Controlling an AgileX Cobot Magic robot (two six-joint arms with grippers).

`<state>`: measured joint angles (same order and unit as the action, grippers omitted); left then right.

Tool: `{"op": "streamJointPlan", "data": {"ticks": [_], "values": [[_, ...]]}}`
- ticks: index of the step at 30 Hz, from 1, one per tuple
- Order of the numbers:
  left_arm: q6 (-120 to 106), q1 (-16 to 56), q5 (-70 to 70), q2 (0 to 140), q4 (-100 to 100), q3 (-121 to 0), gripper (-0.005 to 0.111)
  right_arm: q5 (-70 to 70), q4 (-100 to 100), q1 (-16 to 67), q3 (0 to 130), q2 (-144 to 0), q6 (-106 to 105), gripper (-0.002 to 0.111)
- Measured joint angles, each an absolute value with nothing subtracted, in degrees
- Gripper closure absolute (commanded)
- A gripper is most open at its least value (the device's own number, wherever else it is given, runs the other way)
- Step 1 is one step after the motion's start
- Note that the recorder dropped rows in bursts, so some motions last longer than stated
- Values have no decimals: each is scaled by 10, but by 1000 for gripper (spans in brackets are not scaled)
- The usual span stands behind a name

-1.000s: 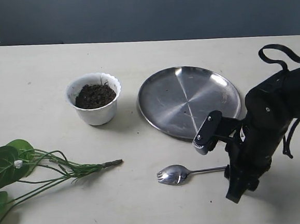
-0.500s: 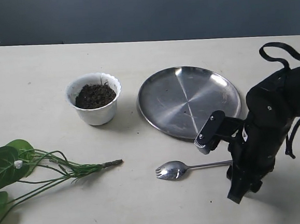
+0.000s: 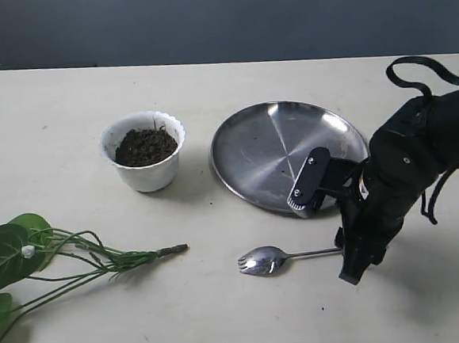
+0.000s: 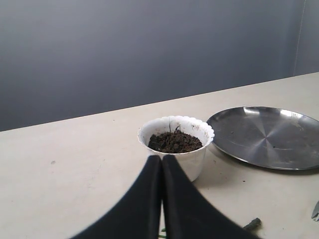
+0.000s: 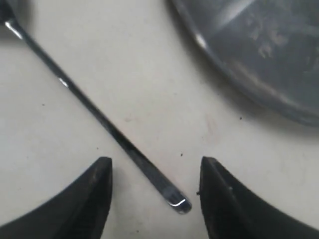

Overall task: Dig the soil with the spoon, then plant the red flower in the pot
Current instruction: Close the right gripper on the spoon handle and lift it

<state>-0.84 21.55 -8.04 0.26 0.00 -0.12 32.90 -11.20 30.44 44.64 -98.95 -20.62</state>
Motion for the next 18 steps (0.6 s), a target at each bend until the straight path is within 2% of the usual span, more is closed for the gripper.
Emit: {"op": "streamJointPlan", "data": {"ticks": [6,9,12,18], "values": [[-8,216,-80,3,0,-1,106,327,-113,304,447,-1016,-208,57],[-8,216,-80,3,0,-1,106,328,-113,304,449,-1017,-208,61],[-8,216,-80,3,0,-1,106,334,-108,304,451,-1022,-208,72],[-8,216,-80,3,0,-1,106,344,-76,306,454,-1028,-209,105]]}}
